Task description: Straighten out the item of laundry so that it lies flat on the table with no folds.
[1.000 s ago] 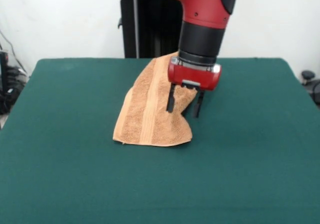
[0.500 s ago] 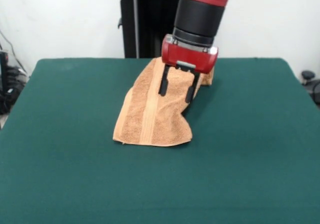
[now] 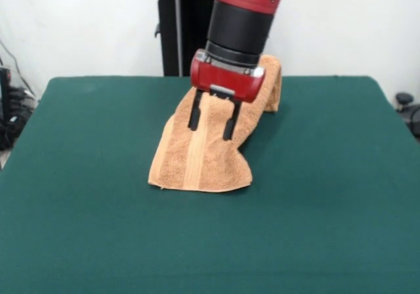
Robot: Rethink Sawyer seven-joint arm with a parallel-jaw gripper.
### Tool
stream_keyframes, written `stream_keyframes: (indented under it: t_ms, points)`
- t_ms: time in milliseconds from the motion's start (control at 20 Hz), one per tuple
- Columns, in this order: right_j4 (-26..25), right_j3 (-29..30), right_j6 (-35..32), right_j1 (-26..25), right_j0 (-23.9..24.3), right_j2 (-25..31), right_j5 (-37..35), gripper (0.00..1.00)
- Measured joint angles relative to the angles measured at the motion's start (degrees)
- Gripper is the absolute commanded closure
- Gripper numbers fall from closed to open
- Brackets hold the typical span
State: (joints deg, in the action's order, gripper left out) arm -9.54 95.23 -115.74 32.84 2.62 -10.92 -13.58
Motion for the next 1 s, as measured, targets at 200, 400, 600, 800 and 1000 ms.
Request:
stream_keyframes:
  t_ms: [200,400,600,800,1000]
  points:
    - [-0.01,0.03,0.0,-0.69,1.35,0.58,0.5,0.0]
    - [0.05,0.78,0.0,-0.24,4.73,3.69,2.21,0.0]
    - [0.39,1.67,0.0,0.0,7.53,6.77,4.62,0.0]
    - [0.97,2.26,0.0,-0.09,7.98,8.1,6.74,0.0]
    - [1.07,2.57,0.0,-0.49,6.83,8.37,8.45,0.0]
